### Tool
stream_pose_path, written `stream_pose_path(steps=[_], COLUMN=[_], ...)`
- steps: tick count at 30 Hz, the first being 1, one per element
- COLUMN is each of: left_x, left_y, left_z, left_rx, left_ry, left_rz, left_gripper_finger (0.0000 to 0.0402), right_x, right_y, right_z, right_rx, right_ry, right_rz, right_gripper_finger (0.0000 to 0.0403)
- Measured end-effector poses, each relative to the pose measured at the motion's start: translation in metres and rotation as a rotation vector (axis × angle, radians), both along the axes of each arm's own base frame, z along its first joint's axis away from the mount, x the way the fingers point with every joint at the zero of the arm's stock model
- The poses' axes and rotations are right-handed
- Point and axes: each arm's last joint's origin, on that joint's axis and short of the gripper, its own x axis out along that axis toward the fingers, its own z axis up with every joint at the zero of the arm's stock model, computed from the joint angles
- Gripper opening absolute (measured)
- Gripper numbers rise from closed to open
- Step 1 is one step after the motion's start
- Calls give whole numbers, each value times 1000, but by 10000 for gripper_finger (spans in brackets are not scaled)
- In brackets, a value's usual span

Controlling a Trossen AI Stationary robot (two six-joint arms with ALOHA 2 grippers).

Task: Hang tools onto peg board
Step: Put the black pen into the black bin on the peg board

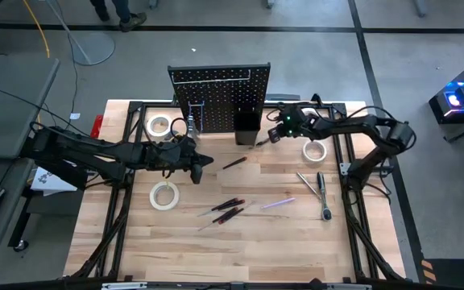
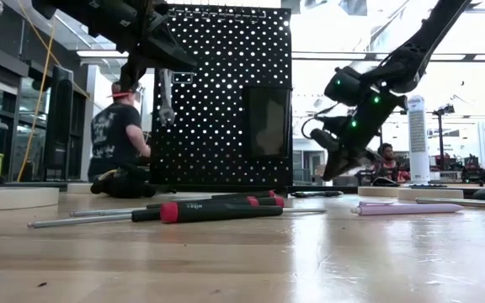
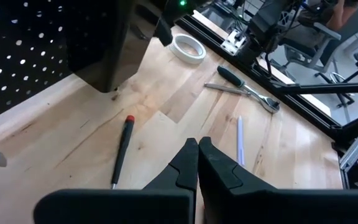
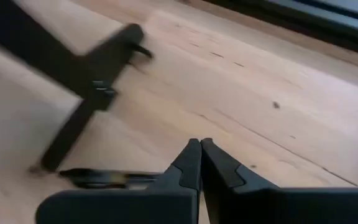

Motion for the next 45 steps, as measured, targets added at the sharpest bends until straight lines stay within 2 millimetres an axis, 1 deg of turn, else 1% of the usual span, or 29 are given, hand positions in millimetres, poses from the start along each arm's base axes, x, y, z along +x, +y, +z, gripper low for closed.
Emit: stream_pose_path(steps=[5, 8, 12, 18, 23, 29, 31, 33, 36, 41, 45], left_x=[0, 0, 0, 0, -1, 3, 7, 14, 27, 51, 66], left_y=[1, 1, 1, 0, -2, -11, -13, -16, -22, -28, -28], left_z=[0, 0, 0, 0, -2, -8, -13, -18, -27, -40, -50], left_rx=[11, 12, 10, -4, -3, -3, -16, -39, -56, -78, -69], left_ry=[-2, -2, -3, -6, 13, 36, 47, 35, 4, -83, -93], left_rz=[22, 25, 26, 31, 22, -11, -13, -10, -21, -99, -140], left_gripper_finger=[0, 0, 0, 0, 0, 0, 0, 0, 0, 0, 0], right_x=[0, 4, 10, 24, 37, 49, 52, 49, 42, 10, -17], right_y=[-3, -3, 12, 50, 89, 140, 154, 164, 170, 161, 149], right_z=[-18, -25, -28, -28, -30, -29, -24, -17, 3, 24, 33], right_rx=[56, 86, 117, 157, 233, 281, 294, 286, 233, 144, 144], right_ry=[38, 30, 73, 122, 105, 60, 20, 0, -28, 110, 239], right_rz=[-24, -26, 18, 162, 255, 285, 296, 294, 248, 118, -14], right_gripper_finger=[0, 0, 0, 0, 0, 0, 0, 0, 0, 0, 0])
